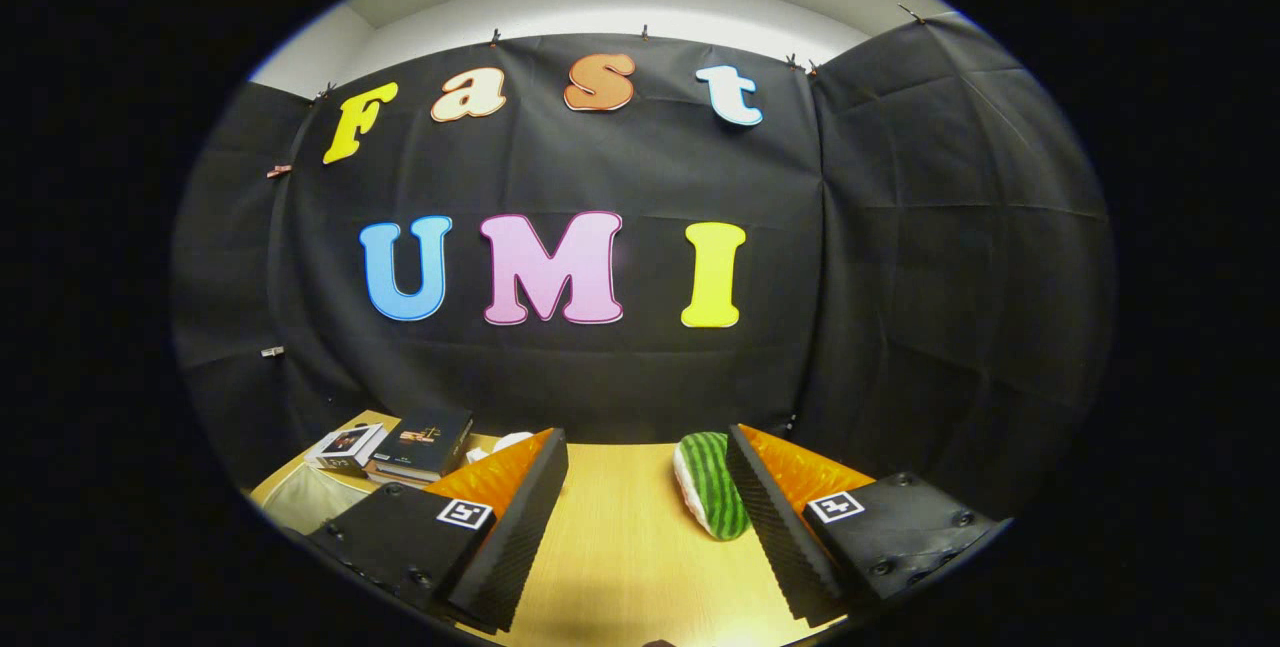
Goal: Open the storage box then place both shoes into the box .Put the left shoe in first, then the right shoe, with the right side of both shoes facing outward in a uniform manner.
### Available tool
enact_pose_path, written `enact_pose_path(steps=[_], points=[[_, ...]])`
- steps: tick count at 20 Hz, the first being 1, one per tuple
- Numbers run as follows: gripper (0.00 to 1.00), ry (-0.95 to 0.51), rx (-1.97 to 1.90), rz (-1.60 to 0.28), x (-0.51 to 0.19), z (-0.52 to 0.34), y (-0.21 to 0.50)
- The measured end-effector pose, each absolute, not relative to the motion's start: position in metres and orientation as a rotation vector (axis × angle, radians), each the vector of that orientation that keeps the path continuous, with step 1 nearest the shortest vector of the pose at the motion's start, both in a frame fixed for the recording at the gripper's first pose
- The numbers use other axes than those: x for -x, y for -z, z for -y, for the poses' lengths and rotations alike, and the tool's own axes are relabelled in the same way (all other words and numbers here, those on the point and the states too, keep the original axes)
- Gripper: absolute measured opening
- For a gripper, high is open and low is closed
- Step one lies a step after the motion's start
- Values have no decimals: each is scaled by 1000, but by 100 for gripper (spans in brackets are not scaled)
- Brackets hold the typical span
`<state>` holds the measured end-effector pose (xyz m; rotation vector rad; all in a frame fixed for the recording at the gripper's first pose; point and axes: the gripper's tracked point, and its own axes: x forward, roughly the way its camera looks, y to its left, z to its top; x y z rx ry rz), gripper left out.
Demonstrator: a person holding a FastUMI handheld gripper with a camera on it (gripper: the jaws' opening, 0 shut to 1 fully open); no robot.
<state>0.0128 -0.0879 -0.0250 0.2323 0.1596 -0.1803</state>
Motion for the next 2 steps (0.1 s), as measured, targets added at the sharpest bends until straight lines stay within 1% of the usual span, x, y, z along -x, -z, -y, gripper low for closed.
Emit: enact_pose_path(steps=[2], points=[[98, 183, -223, -159, -12, 94, 26]])
